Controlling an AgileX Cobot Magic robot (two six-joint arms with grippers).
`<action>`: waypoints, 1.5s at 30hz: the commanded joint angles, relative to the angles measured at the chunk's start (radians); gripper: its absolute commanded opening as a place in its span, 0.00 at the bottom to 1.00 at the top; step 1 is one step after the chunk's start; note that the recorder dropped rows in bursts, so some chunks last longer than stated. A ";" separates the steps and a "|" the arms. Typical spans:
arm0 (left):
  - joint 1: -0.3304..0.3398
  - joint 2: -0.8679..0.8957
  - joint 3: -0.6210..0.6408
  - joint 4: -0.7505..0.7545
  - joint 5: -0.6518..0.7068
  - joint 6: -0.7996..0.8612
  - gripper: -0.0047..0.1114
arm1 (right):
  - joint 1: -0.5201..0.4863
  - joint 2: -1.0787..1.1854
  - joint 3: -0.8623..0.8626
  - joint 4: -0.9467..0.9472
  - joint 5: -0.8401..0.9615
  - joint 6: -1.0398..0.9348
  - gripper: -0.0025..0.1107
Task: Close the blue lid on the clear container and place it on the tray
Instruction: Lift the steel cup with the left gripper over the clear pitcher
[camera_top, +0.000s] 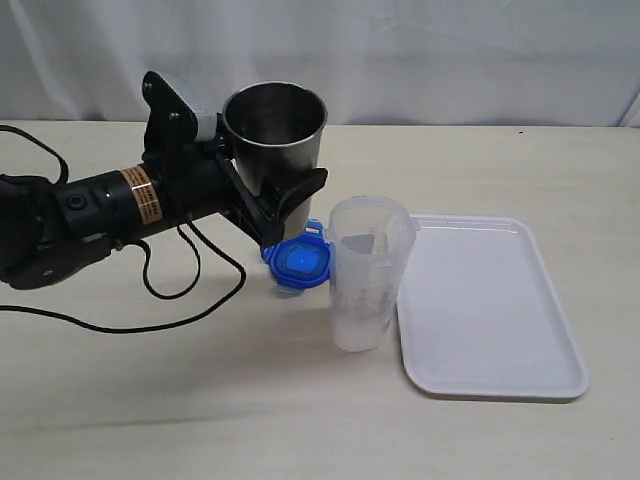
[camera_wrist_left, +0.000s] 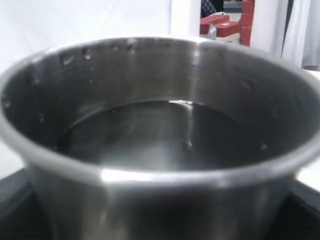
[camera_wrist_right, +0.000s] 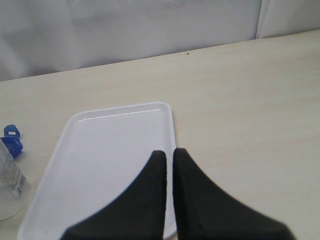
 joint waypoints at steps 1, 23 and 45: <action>-0.040 -0.020 -0.051 -0.064 0.008 0.031 0.04 | -0.001 -0.005 0.002 0.000 -0.004 0.001 0.06; -0.041 -0.018 -0.085 -0.059 0.056 0.135 0.04 | -0.001 -0.005 0.002 0.000 -0.004 0.001 0.06; -0.041 0.003 -0.134 -0.125 0.021 -0.021 0.04 | -0.001 -0.005 0.002 0.000 -0.004 0.001 0.06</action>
